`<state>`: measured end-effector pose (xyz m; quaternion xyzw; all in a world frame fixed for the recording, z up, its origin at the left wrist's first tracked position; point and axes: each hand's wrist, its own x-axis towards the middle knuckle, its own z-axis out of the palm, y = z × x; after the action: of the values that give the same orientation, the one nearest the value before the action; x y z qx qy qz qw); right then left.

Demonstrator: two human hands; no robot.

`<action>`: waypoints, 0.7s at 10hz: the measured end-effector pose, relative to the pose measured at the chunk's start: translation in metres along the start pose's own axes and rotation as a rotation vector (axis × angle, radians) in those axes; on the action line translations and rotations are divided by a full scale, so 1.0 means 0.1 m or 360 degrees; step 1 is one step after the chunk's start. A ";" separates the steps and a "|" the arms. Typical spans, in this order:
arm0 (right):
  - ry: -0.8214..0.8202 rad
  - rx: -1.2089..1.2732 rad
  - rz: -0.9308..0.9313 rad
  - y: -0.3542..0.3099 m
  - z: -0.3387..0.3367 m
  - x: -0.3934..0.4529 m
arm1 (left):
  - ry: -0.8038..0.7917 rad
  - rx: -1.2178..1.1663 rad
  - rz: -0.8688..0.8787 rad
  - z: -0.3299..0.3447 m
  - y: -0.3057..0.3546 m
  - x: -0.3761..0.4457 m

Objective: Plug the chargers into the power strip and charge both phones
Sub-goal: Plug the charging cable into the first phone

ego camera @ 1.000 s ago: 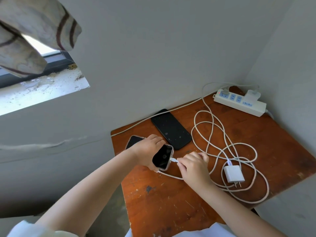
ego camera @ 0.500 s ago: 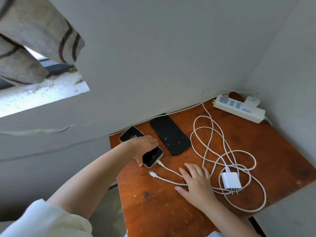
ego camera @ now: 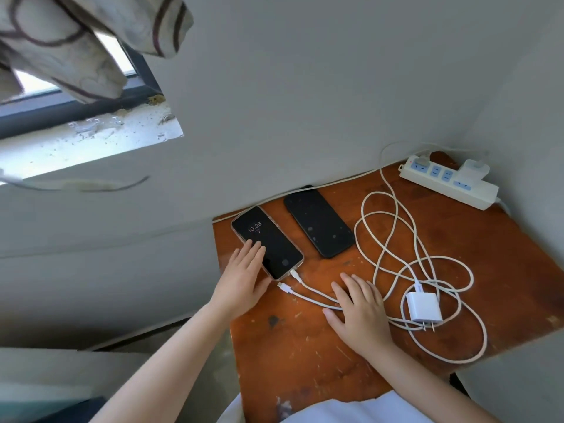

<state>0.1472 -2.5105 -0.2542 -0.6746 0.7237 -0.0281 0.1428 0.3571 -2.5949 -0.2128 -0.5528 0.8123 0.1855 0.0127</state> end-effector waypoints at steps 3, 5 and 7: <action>-0.0105 -0.0061 0.0032 -0.05 -0.04 -0.01 | 0.0055 -0.0072 -0.0516 0.47 0.14 -0.27; -0.0115 -0.0092 0.0063 -0.07 -0.06 -0.02 | 0.0080 -0.0057 -0.0525 0.49 0.15 -0.27; -0.0122 -0.0056 0.0051 -0.06 -0.04 -0.01 | 0.0106 -0.0068 -0.0526 0.49 0.15 -0.28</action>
<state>0.1526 -2.5108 -0.2492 -0.6658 0.7289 0.0127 0.1591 0.3458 -2.5501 -0.2477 -0.6848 0.7062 0.1797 0.0045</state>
